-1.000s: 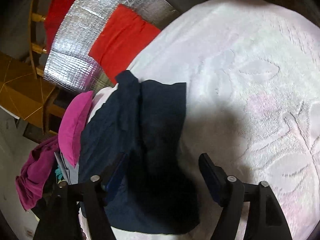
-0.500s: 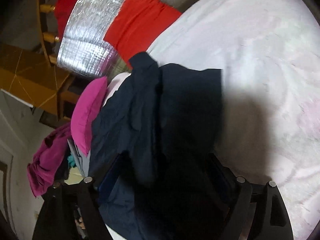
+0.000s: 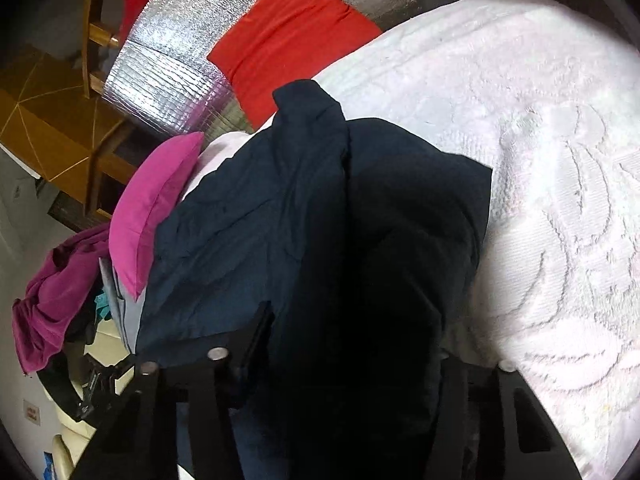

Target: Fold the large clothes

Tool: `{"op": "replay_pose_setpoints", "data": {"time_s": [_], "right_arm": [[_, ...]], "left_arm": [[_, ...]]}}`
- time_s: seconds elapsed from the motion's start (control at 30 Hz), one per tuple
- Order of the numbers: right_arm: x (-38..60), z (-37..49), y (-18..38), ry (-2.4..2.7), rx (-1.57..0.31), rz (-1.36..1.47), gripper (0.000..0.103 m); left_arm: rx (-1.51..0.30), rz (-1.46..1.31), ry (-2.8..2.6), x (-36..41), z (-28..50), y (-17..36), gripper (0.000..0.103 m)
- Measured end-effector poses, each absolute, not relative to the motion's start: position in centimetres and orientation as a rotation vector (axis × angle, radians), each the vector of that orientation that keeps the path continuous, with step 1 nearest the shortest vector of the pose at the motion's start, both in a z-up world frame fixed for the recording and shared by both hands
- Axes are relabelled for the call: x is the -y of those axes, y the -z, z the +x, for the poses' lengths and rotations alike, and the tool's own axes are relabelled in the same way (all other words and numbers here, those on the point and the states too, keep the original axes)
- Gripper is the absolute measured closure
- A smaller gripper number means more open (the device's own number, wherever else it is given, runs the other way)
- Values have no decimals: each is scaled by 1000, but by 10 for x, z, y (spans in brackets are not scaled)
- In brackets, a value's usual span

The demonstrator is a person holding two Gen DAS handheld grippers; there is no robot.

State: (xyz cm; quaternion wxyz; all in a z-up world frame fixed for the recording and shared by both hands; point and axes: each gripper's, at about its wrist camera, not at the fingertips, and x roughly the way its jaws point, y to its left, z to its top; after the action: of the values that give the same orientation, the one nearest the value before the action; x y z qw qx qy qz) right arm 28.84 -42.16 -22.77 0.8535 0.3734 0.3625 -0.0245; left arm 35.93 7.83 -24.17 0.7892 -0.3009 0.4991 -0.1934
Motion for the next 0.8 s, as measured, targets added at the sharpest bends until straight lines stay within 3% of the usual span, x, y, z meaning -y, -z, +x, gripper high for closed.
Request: {"op": "replay_pose_setpoints", "data": {"time_s": [0.13, 0.23, 0.4, 0.47, 0.5, 0.63, 0.67, 0.7, 0.8], "right_arm": [[409, 291, 212, 86, -779, 704, 62], [405, 286, 192, 72, -721, 699, 66], [399, 279, 187, 82, -676, 670, 67], [403, 285, 209, 115, -755, 683, 67], [405, 286, 215, 115, -765, 712, 66], [411, 279, 211, 132, -761, 794, 51], [412, 277, 207, 138, -764, 800, 40], [414, 272, 202, 139, -760, 805, 35], [419, 248, 188, 166, -714, 810, 32]], "left_arm": [[-1038, -669, 431, -88, 356, 235, 54], [-998, -712, 481, -97, 353, 227, 68], [-1006, -718, 476, -101, 352, 227, 70], [-1067, -691, 428, -100, 354, 237, 65], [-1080, -672, 414, -100, 354, 239, 58], [-1096, -594, 364, -98, 349, 230, 47], [-1094, -587, 357, -100, 348, 227, 46], [-1091, -585, 347, -102, 347, 223, 44], [-1041, -573, 302, -110, 337, 208, 43]]}}
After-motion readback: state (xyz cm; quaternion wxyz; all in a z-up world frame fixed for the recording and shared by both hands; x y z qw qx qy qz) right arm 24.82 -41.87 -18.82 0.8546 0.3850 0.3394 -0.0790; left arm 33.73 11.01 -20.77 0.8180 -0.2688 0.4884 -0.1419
